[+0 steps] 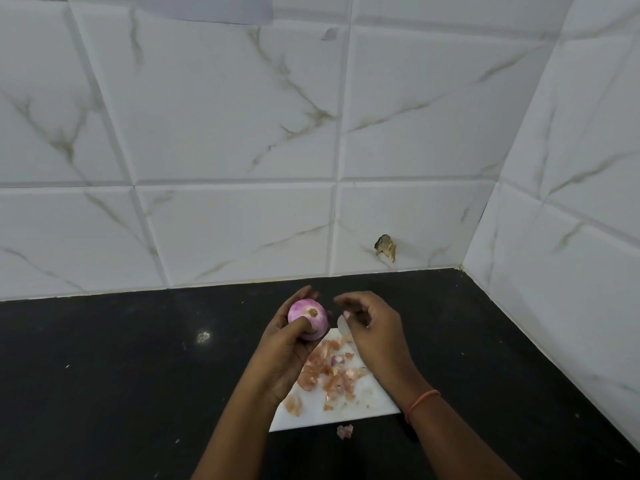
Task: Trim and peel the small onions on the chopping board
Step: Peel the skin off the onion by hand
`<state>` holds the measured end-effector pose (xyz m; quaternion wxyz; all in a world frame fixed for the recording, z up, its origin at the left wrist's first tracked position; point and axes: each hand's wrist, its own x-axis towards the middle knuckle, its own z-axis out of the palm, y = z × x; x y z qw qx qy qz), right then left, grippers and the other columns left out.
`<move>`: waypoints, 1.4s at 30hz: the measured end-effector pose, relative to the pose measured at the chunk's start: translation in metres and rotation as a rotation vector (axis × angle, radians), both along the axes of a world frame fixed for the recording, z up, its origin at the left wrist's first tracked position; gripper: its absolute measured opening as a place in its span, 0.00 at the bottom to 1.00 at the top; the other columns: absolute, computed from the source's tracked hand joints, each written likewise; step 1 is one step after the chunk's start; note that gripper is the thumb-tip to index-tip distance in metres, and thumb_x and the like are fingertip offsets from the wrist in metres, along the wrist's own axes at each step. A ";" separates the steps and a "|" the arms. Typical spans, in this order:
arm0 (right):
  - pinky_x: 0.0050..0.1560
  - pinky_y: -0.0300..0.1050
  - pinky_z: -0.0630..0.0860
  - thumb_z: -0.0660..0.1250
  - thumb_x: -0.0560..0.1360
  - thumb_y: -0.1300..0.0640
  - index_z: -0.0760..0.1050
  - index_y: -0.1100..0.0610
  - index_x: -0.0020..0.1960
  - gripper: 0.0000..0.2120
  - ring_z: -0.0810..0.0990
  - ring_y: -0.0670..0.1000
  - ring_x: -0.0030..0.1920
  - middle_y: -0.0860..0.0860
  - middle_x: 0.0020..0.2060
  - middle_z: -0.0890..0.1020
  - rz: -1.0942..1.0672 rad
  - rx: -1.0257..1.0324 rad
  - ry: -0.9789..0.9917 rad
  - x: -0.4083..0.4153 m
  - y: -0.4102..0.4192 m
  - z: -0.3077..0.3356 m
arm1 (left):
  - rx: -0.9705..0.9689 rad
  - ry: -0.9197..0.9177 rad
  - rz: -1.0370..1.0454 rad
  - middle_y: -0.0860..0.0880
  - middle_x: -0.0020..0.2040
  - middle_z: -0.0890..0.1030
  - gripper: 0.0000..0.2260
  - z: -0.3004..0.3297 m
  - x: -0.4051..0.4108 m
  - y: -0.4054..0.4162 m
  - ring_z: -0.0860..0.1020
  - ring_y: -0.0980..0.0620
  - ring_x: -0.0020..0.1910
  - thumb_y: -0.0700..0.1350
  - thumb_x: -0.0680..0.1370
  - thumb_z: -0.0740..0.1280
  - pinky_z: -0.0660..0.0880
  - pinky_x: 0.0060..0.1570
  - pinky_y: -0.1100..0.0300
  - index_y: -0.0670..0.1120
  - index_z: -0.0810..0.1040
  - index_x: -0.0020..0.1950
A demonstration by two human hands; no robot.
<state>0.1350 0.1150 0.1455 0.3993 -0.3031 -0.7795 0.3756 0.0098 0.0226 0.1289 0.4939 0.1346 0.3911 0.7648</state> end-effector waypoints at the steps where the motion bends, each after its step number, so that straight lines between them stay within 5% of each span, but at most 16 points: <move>1: 0.52 0.29 0.75 0.66 0.75 0.70 0.80 0.54 0.55 0.15 0.80 0.39 0.52 0.44 0.50 0.82 0.014 0.021 0.024 0.000 -0.001 0.001 | -0.002 0.007 -0.003 0.42 0.65 0.80 0.22 0.000 0.000 0.000 0.79 0.36 0.64 0.27 0.77 0.61 0.81 0.57 0.49 0.46 0.81 0.65; 7: 0.47 0.28 0.72 0.71 0.75 0.61 0.81 0.54 0.57 0.11 0.78 0.42 0.52 0.44 0.50 0.79 0.203 0.128 -0.012 -0.006 -0.007 0.007 | 0.031 -0.028 -0.034 0.36 0.66 0.78 0.22 0.005 0.001 0.000 0.78 0.37 0.65 0.29 0.77 0.62 0.80 0.58 0.48 0.47 0.81 0.65; 14: 0.44 0.29 0.72 0.73 0.73 0.64 0.82 0.57 0.48 0.05 0.79 0.44 0.47 0.46 0.45 0.78 0.208 0.183 -0.004 -0.008 -0.007 0.003 | 0.022 -0.047 -0.041 0.38 0.63 0.78 0.22 0.011 0.005 -0.001 0.84 0.42 0.52 0.29 0.77 0.60 0.80 0.51 0.49 0.45 0.78 0.67; 28: 0.44 0.39 0.75 0.62 0.78 0.59 0.72 0.54 0.53 0.04 0.73 0.44 0.49 0.45 0.50 0.73 0.168 0.425 -0.336 -0.008 -0.008 0.001 | -0.038 -0.053 -0.037 0.37 0.66 0.79 0.25 0.007 0.005 0.000 0.77 0.37 0.64 0.39 0.70 0.65 0.78 0.59 0.43 0.44 0.77 0.68; 32: 0.47 0.39 0.72 0.61 0.79 0.61 0.73 0.54 0.50 0.03 0.73 0.45 0.49 0.46 0.47 0.74 0.125 0.202 -0.295 -0.016 -0.007 -0.001 | -0.014 -0.129 -0.051 0.35 0.66 0.78 0.25 0.007 0.007 0.002 0.77 0.36 0.63 0.38 0.71 0.63 0.77 0.59 0.42 0.42 0.77 0.68; 36: 0.45 0.36 0.71 0.58 0.81 0.62 0.73 0.53 0.48 0.08 0.75 0.44 0.45 0.48 0.44 0.77 0.163 -0.168 -0.128 -0.014 -0.002 0.004 | -0.005 -0.157 -0.047 0.35 0.66 0.78 0.22 0.011 0.006 0.002 0.79 0.38 0.59 0.38 0.74 0.61 0.82 0.46 0.48 0.43 0.78 0.68; 39: 0.41 0.34 0.73 0.57 0.82 0.60 0.74 0.54 0.47 0.08 0.76 0.39 0.41 0.45 0.41 0.77 0.178 -0.204 -0.037 -0.008 -0.004 0.009 | -0.020 -0.162 -0.041 0.35 0.67 0.77 0.22 0.012 0.006 0.002 0.79 0.37 0.59 0.39 0.74 0.61 0.82 0.41 0.50 0.43 0.77 0.69; 42: 0.47 0.34 0.77 0.63 0.80 0.59 0.78 0.55 0.53 0.06 0.80 0.41 0.49 0.46 0.47 0.81 0.184 -0.133 0.027 -0.006 -0.005 0.007 | -0.015 -0.162 -0.038 0.35 0.67 0.77 0.25 0.013 0.005 0.001 0.79 0.37 0.60 0.42 0.72 0.63 0.82 0.47 0.47 0.43 0.76 0.69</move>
